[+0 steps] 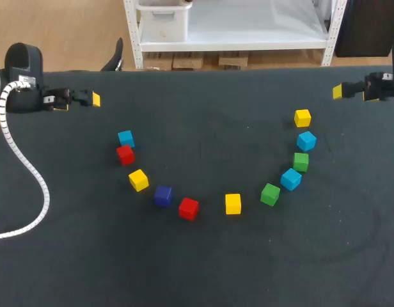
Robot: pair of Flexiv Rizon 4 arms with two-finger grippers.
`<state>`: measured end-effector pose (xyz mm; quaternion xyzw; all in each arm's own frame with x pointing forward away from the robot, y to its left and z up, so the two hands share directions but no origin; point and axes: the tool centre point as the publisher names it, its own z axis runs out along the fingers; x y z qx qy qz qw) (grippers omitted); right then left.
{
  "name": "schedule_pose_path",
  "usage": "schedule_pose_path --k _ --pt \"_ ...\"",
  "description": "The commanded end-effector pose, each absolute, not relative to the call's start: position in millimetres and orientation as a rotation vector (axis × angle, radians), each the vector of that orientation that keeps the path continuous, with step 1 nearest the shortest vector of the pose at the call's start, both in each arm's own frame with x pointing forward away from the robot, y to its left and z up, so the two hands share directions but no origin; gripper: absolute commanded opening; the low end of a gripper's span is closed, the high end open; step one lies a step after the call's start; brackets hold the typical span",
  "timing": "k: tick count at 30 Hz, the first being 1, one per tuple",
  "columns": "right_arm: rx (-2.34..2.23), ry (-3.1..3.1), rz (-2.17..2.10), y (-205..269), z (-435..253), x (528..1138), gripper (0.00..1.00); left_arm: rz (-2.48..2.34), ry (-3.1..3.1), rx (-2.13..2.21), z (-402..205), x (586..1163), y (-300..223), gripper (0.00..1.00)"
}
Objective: Place the blue cubes, place green cubes on the blue cubes, place the yellow cubes on the green cubes, then place the red cubes on the yellow cubes, and place purple cube on the red cubes.
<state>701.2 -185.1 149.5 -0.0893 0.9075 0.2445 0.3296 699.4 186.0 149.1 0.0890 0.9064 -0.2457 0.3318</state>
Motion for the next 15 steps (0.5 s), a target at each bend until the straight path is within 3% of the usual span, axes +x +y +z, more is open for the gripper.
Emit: schedule_pose_path --k 1,10,15 --pt "-0.233 2.374 0.639 -185 149 701 1.00 -0.636 2.375 0.231 150 700 185 1.00" --pt "-0.233 2.374 0.639 -185 149 701 1.00 -0.636 2.375 0.231 150 700 185 1.00" --pt "-0.233 2.374 0.639 -185 149 701 1.00 -0.435 2.379 0.599 153 713 180 1.00"
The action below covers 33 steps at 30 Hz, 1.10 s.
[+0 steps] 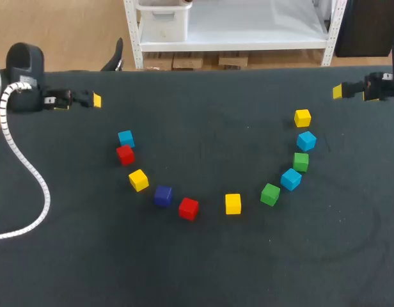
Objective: Place the blue cubes, place green cubes on the blue cubes, place the yellow cubes on the green cubes, then place the red cubes on the yellow cubes, and place purple cube on the red cubes.
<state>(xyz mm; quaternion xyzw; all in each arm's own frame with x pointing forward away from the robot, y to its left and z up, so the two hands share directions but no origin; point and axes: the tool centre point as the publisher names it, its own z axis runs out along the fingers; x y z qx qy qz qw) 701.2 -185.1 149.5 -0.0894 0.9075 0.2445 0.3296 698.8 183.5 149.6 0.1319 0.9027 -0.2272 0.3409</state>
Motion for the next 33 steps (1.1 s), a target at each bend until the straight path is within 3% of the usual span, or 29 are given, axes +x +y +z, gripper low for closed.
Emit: schedule_pose_path --k 1,16,33 --pt "-0.233 2.374 0.639 -185 149 701 1.00 -0.411 2.355 0.667 154 715 181 1.00" --pt "-0.233 2.374 0.639 -185 149 701 1.00 -0.317 1.979 1.719 152 720 166 1.00" --pt "-0.233 2.374 0.639 -185 149 701 1.00 -0.335 1.958 1.743 152 719 166 1.00"
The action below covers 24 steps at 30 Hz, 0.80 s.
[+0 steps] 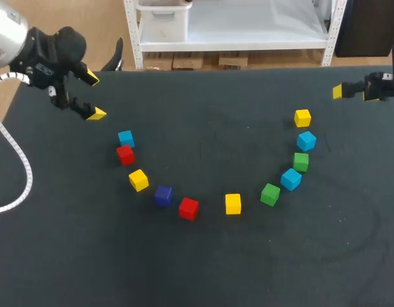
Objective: Place the blue cubes, place green cubes on the blue cubes, place the yellow cubes on the green cubes, then place the red cubes on the yellow cubes, and place purple cube on the red cubes.
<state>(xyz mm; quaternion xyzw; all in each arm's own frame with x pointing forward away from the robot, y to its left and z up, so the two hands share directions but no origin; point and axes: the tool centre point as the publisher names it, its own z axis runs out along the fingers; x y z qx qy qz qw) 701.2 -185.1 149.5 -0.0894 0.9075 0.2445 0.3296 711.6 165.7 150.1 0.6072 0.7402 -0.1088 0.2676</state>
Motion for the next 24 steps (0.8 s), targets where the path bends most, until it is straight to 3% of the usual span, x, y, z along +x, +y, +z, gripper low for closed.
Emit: schedule_pose_path --k 1,11,24 --pt "-0.233 2.374 0.639 -185 149 701 1.00 -0.335 1.958 1.743 152 719 166 1.00" --pt "-0.233 2.374 0.639 -185 149 701 1.00 -0.242 1.738 2.179 144 725 166 1.00" --pt "-0.233 2.374 0.639 -185 149 701 1.00 -0.382 1.630 2.312 139 756 183 1.00"
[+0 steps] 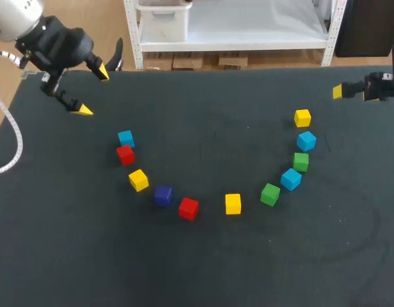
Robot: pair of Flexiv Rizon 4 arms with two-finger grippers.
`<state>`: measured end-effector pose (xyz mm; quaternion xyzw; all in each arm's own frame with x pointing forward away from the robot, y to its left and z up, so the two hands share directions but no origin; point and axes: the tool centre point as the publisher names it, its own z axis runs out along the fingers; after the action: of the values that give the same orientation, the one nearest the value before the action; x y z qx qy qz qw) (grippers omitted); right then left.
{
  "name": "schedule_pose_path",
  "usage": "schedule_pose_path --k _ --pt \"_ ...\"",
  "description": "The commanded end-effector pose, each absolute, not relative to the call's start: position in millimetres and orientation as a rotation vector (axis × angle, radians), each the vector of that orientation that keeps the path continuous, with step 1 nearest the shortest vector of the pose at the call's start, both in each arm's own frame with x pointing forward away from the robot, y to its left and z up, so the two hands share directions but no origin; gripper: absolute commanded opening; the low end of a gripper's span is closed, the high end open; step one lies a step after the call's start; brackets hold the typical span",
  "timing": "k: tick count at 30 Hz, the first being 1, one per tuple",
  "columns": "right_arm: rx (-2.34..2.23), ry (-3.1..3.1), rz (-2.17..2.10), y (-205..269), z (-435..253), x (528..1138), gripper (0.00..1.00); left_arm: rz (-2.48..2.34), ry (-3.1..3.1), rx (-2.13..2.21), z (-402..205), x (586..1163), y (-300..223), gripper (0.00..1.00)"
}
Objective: Place the blue cubes, place green cubes on the blue cubes, place the yellow cubes on the green cubes, then place the red cubes on the yellow cubes, and place purple cube on the red cubes.
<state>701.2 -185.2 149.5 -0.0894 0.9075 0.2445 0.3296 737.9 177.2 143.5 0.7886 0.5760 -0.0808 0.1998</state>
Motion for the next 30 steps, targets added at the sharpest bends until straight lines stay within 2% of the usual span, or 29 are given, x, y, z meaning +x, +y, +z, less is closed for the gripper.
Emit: schedule_pose_path --k 1,14,30 --pt "-0.233 2.374 0.639 -185 149 701 1.00 -0.397 1.634 2.308 138 759 184 1.00" --pt "-0.233 2.374 0.639 -185 149 701 1.00 -0.412 1.592 2.408 125 777 197 1.00" --pt "-0.233 2.374 0.639 -185 149 701 1.00 -0.396 1.726 2.233 125 763 219 1.00"
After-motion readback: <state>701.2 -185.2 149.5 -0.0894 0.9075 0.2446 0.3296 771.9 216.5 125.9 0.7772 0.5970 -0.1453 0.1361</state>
